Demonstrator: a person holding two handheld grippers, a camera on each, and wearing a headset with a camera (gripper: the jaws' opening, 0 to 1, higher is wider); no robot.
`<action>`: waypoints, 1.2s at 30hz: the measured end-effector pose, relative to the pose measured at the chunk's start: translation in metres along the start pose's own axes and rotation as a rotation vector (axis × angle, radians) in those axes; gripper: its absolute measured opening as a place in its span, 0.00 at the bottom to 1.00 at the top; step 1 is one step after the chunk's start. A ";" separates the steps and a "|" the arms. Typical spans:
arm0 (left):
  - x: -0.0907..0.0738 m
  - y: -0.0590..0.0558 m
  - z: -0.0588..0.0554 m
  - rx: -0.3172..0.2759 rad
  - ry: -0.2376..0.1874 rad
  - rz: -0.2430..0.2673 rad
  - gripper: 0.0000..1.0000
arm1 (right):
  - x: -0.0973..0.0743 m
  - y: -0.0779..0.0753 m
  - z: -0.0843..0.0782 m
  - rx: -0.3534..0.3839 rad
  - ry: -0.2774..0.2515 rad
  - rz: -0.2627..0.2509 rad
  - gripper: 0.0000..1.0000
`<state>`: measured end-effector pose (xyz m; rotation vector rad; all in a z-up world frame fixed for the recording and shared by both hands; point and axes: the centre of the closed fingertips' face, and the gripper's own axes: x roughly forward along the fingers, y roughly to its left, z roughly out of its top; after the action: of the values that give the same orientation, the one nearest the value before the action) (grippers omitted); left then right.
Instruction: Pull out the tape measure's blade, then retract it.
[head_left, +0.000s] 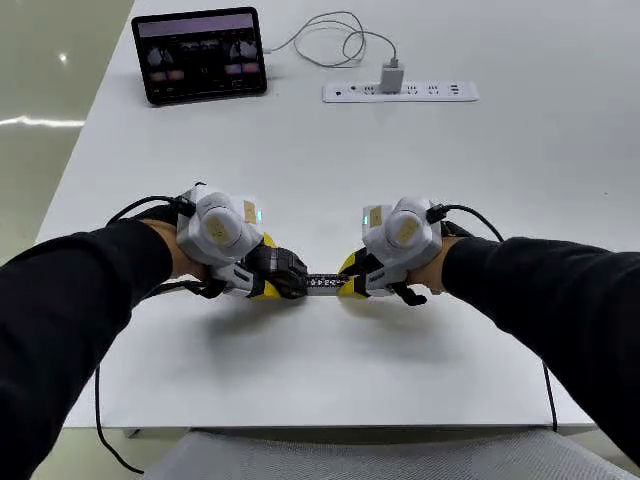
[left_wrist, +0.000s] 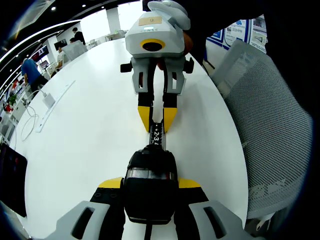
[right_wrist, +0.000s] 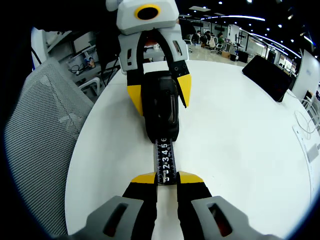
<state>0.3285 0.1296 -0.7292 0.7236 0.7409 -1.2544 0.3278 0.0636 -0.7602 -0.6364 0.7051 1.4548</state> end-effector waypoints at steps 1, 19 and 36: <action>0.000 0.000 0.000 -0.001 0.000 0.000 0.34 | 0.000 0.000 0.000 0.000 0.000 0.000 0.09; 0.001 0.000 0.001 -0.006 -0.005 0.008 0.34 | -0.005 0.000 -0.008 -0.010 0.004 -0.008 0.09; 0.000 0.000 0.002 -0.015 -0.007 0.011 0.34 | -0.011 -0.001 -0.014 -0.003 0.007 -0.011 0.09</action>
<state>0.3283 0.1277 -0.7279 0.7098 0.7384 -1.2398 0.3286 0.0458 -0.7610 -0.6476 0.7041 1.4445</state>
